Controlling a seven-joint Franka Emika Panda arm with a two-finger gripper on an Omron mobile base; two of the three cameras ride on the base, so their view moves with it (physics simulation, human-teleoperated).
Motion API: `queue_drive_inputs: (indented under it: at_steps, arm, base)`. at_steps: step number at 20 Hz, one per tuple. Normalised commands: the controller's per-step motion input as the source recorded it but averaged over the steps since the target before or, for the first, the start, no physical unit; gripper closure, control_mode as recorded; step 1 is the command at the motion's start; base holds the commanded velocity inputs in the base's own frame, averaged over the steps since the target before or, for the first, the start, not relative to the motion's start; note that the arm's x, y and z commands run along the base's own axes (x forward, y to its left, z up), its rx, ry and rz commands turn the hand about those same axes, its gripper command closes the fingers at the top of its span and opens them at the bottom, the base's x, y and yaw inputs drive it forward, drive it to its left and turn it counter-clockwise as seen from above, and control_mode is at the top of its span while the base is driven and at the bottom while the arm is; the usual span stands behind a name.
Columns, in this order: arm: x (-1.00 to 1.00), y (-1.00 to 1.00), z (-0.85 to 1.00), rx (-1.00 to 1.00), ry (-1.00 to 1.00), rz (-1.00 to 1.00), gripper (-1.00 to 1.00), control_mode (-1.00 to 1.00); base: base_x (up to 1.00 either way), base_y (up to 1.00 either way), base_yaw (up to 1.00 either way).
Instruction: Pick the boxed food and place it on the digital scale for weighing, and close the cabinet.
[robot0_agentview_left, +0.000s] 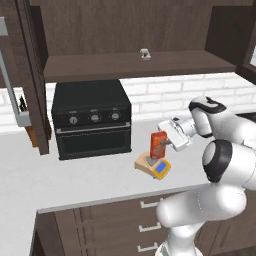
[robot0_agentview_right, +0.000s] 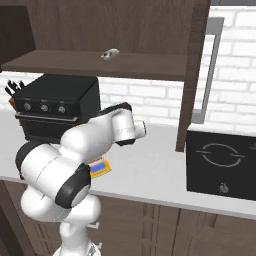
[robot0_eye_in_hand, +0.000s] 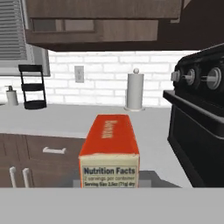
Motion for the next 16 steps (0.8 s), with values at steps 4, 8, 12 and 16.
queue_drive_inputs:
  at_steps: [4, 8, 12, 16]
  arm:
    - [-0.03, 0.00, -0.35, 0.00, -0.01, 0.08, 1.00, -1.00]
    - [0.00, 0.00, -0.25, 0.00, -0.04, 0.06, 1.00, -1.00]
    - [0.00, 0.00, -0.05, 0.00, -0.13, 0.03, 1.00, -1.00]
    - [0.00, 0.00, 0.00, 0.00, -0.15, 0.00, 1.00, -1.00]
  base:
    - [0.00, 0.00, 0.00]
    - [0.00, 0.00, 0.00]
    - [0.00, 0.00, 0.00]
    - [0.00, 0.00, 0.00]
